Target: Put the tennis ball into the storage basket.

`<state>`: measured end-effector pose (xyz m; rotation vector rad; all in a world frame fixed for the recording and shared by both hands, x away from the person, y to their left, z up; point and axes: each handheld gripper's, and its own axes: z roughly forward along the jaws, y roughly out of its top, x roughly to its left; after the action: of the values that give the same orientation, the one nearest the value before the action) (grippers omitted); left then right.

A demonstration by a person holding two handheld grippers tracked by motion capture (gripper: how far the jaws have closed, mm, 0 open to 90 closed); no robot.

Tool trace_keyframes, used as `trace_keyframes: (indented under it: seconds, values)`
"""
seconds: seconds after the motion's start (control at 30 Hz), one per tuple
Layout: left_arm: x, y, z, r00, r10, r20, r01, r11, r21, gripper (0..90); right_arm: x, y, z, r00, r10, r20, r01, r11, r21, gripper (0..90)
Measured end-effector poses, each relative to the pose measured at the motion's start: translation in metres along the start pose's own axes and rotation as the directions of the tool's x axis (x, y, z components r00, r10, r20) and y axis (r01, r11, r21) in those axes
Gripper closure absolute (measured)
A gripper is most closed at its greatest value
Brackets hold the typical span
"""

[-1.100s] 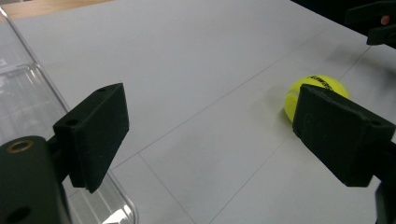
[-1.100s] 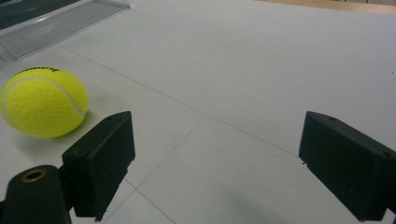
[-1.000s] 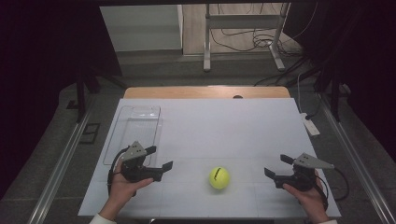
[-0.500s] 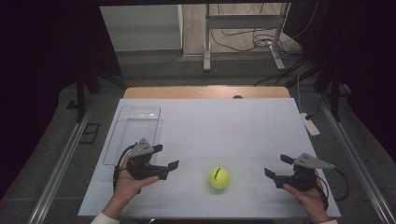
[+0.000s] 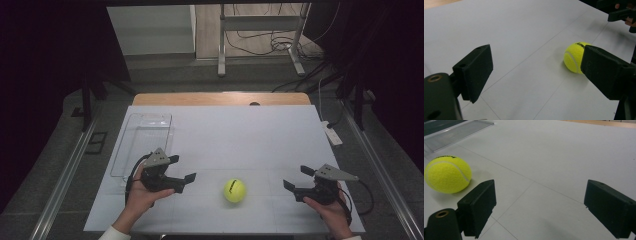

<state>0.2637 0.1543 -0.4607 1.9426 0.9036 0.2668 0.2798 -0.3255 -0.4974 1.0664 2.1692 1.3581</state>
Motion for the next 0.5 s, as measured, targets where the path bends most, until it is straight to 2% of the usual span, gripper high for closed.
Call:
trace_keyframes:
  seconds: [0.5]
  values:
    - [-0.007,0.009,0.013,0.9989,0.027,0.037,-0.028,0.9992,0.03,11.4,0.0,0.0,0.0,1.0,0.001,-0.001,-0.001,1.0,0.0,11.1]
